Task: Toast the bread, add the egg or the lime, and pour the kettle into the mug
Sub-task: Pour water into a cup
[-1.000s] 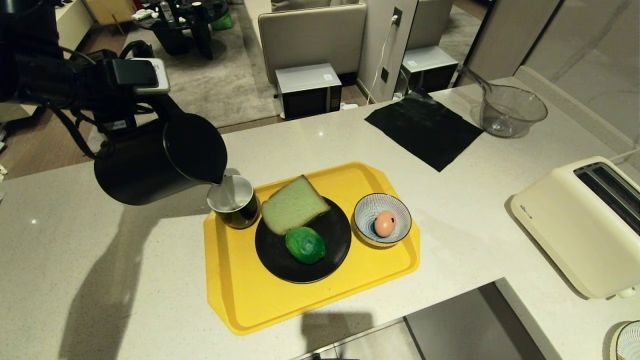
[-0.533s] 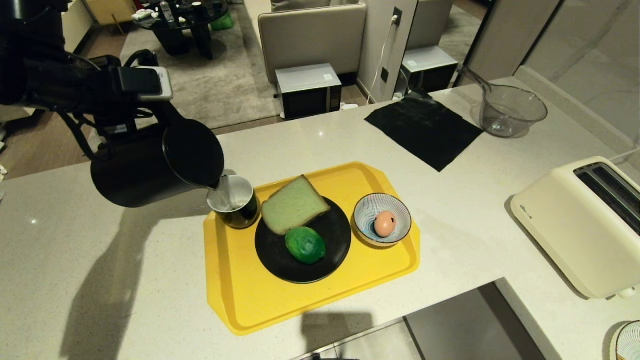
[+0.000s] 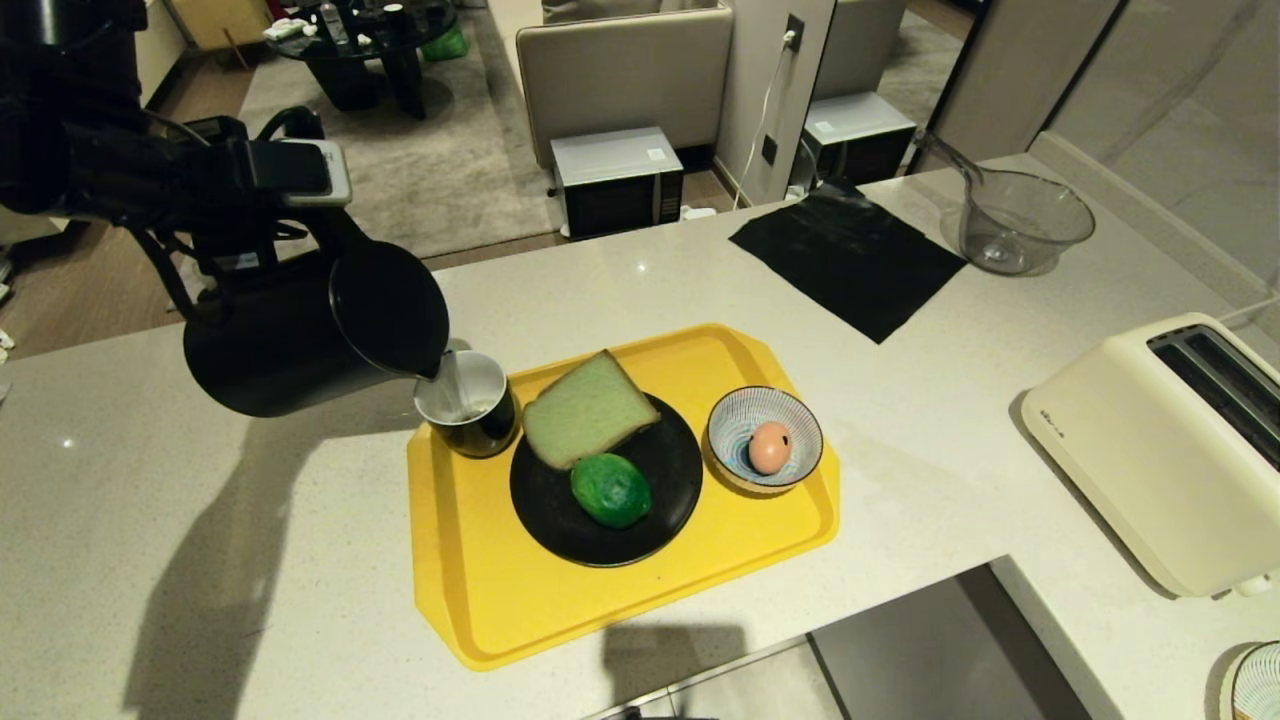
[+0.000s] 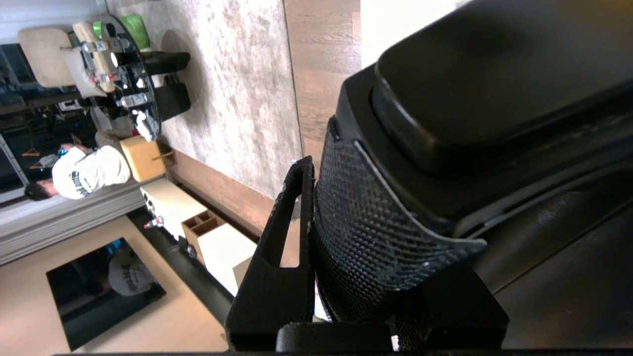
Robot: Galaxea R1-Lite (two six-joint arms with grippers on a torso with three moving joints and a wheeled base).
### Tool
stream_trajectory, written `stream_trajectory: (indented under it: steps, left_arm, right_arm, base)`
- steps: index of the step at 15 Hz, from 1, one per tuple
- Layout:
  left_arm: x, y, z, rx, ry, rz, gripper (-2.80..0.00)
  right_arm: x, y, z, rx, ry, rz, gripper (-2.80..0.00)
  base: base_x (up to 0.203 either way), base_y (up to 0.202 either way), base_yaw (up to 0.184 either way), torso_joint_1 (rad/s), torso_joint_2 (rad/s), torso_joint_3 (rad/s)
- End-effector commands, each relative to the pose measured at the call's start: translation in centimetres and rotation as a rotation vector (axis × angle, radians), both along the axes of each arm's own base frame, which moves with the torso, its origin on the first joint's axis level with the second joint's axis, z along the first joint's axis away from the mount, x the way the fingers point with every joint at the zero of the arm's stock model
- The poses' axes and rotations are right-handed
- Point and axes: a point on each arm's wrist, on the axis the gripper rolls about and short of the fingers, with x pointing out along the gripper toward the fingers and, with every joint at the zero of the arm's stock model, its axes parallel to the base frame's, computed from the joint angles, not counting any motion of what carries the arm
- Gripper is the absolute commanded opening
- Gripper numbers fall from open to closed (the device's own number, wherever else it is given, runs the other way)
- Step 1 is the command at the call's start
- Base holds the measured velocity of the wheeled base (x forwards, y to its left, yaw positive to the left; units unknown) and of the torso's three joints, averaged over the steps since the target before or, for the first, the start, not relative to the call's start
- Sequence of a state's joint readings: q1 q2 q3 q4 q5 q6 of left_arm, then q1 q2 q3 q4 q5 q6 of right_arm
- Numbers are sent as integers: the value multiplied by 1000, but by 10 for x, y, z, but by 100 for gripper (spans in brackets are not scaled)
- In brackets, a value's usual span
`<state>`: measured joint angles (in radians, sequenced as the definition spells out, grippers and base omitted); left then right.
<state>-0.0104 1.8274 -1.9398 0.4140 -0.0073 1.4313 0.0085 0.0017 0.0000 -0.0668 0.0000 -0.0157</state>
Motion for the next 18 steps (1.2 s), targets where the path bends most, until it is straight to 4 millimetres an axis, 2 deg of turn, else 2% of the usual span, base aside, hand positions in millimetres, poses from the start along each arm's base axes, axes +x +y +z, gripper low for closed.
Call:
stream_trajectory:
  steps: [1, 18]
  left_arm:
    - [1, 0, -1, 8, 1, 0, -280]
    - [-1, -18, 4, 28, -18, 44, -280]
  right_arm:
    - [2, 0, -8, 3, 27, 0, -280]
    - [2, 0, -8, 3, 28, 1, -280]
  base:
    - [0, 0, 0, 0, 0, 0]
    - [0, 0, 0, 0, 0, 0]
